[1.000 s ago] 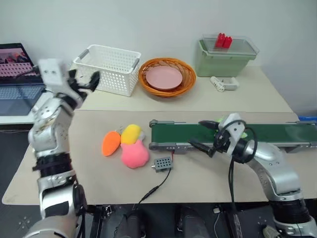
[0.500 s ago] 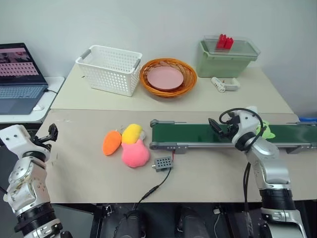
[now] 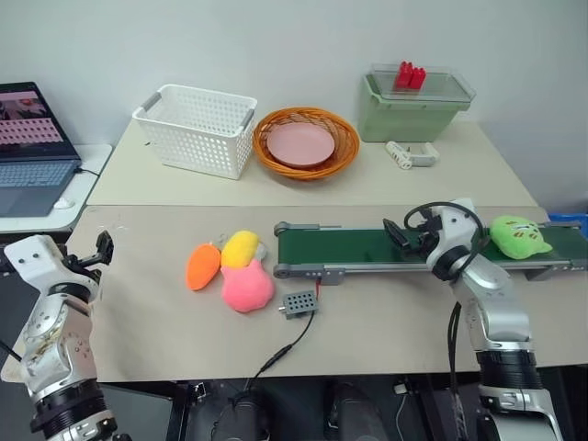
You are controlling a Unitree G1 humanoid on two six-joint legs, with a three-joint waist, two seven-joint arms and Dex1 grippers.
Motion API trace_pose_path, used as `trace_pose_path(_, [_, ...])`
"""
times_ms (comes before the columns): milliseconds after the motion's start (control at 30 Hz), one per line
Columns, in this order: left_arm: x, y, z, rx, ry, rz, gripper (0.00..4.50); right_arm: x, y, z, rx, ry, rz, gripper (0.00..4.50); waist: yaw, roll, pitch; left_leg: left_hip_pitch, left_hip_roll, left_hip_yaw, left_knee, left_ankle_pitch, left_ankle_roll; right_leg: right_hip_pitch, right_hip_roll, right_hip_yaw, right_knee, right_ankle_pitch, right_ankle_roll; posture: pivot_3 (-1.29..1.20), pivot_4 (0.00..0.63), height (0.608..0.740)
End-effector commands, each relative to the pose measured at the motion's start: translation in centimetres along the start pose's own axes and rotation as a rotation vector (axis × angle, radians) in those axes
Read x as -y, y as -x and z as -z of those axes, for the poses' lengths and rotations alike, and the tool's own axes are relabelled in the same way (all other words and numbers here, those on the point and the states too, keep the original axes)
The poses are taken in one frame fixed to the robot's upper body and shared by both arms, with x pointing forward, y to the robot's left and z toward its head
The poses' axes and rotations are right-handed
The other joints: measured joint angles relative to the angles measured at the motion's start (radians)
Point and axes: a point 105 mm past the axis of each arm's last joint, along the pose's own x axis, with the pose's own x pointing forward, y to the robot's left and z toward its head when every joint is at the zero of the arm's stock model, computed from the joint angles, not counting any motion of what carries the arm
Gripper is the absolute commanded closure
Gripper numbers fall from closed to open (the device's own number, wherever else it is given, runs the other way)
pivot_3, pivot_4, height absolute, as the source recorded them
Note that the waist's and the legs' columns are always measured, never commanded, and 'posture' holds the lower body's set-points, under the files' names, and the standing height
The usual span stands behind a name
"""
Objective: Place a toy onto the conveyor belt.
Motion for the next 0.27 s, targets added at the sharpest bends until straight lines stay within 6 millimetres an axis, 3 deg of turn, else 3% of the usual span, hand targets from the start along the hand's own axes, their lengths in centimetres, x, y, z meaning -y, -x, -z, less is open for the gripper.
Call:
trace_pose_path(33, [0.2, -0.4, -1.7, 0.065, -0.02, 0.023, 0.04, 0.5, 0.4, -2.0, 0.08, 0.022, 0.016, 0.0, 0.0, 0.0, 0.0, 0.0, 0.0, 0.0, 0.0, 0.0, 0.0, 0.0, 0.0, 0.0, 0.0, 0.0, 0.0, 0.0, 0.15, 0.74])
trace_pose_path(267, [1.6, -0.9, -1.3, 0.057, -0.01, 0.082, 0.04, 1.0, 0.8, -1.4, 0.062, 0.021, 0.039, 0.0, 0.001, 0.0, 0.0, 0.0, 0.0, 0.0, 0.0, 0.0, 0.0, 0.0, 0.0, 0.0, 0.0, 0.0, 0.0, 0.0, 0.15, 0.74])
